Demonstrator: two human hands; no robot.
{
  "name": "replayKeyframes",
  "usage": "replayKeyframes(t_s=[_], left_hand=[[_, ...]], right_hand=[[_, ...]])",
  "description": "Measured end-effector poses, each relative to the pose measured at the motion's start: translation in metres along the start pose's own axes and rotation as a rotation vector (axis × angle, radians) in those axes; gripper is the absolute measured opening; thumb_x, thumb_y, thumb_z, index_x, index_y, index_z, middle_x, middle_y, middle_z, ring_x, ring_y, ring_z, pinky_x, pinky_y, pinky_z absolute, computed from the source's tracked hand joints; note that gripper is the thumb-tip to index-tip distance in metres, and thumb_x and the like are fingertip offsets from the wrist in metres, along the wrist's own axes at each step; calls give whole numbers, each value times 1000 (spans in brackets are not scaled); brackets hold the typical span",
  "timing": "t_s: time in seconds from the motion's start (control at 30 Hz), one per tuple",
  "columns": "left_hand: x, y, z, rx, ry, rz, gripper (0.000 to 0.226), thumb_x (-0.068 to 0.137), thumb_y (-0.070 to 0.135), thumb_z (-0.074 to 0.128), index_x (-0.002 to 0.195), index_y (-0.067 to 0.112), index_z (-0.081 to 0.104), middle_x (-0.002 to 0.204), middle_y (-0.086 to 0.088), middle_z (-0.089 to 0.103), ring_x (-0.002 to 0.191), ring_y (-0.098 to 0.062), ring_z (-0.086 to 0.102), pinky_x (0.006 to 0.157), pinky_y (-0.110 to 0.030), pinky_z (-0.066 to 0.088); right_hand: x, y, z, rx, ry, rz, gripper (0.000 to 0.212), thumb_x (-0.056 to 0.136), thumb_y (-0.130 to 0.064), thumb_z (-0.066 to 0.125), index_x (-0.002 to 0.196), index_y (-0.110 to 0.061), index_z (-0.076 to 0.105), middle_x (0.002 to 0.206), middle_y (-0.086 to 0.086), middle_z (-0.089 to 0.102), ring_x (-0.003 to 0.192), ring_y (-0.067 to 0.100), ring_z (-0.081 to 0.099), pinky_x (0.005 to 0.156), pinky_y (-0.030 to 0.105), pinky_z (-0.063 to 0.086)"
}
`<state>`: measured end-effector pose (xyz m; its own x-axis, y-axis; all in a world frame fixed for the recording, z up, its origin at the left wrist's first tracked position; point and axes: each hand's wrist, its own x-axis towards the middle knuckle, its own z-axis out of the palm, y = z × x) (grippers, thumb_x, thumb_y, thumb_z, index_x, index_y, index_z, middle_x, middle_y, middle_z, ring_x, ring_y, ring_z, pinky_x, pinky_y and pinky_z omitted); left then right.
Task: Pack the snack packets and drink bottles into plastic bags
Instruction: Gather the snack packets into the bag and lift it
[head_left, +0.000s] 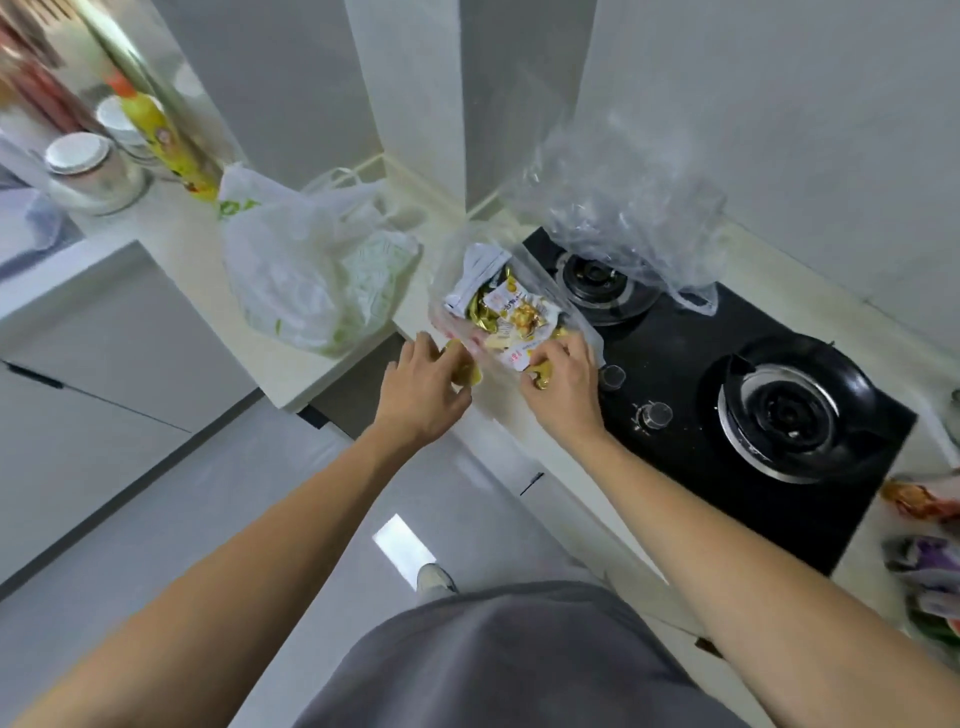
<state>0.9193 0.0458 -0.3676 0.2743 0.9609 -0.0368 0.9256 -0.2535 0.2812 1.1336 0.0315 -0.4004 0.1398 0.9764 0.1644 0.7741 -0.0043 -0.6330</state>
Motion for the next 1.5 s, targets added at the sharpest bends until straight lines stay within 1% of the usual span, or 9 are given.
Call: replayKeyframes(t_s=[0.27,0.37,0.53,0.7,0.8,1.0,1.13,1.23,1.5], left_hand=[[131,-18,3,-42,-118,26,36,86,41,61,118,26,53,109,-6,43,105,-30,48,80,-44,49],[168,-20,5,-42,-144,35,35,88,39,59,120,25,53,110,-6,44,105,-29,49,76,-43,50],[220,-22,13,-13,-158,78,35,90,43,57,118,22,52,110,-9,46,103,-31,49,74,-43,50],[250,-23,34,1,-218,184,42,89,44,66,122,21,54,115,-11,47,107,-34,49,76,-42,45],[255,-28,35,10,-252,235,42,90,44,63,125,22,54,122,-12,48,110,-35,50,82,-46,48],[246,-46,13,17,-162,469,40,87,36,53,123,17,54,120,-11,52,104,-33,52,72,-41,44],[230,-46,-3,-19,-130,634,36,88,36,55,118,17,57,119,-9,55,103,-32,54,74,-42,46],[214,-30,-9,-35,-141,756,38,88,38,56,121,18,57,120,-8,56,107,-31,53,81,-44,48],[156,60,2,-33,-170,1056,39,91,44,53,124,22,54,120,-3,53,110,-28,52,82,-44,49]], right_hand=[[109,7,40,-29,-50,127,25,78,-21,81,94,-21,62,109,0,49,110,26,52,83,45,52],[139,8,52,-23,-72,161,25,79,-20,80,95,-19,61,109,1,48,112,26,50,82,43,52],[164,8,69,-91,-65,213,24,81,-19,80,92,-21,58,107,0,47,108,27,49,84,49,51],[162,9,76,-169,-56,261,31,79,-29,84,93,-21,58,108,0,48,108,26,50,80,45,50],[153,6,76,-223,-32,255,32,80,-34,82,93,-19,57,106,1,48,107,26,50,80,44,49],[135,-18,72,-333,101,302,26,87,-33,73,100,-17,58,106,2,51,102,26,51,81,45,51],[111,-39,67,-381,215,392,26,90,-36,66,105,-16,61,107,3,53,100,25,52,80,40,49],[84,-51,56,-426,279,444,32,92,-41,56,109,-15,61,108,3,54,100,24,53,81,40,48],[-19,-37,5,-479,457,653,36,94,-46,62,117,-18,63,114,1,57,102,24,55,75,41,48]])
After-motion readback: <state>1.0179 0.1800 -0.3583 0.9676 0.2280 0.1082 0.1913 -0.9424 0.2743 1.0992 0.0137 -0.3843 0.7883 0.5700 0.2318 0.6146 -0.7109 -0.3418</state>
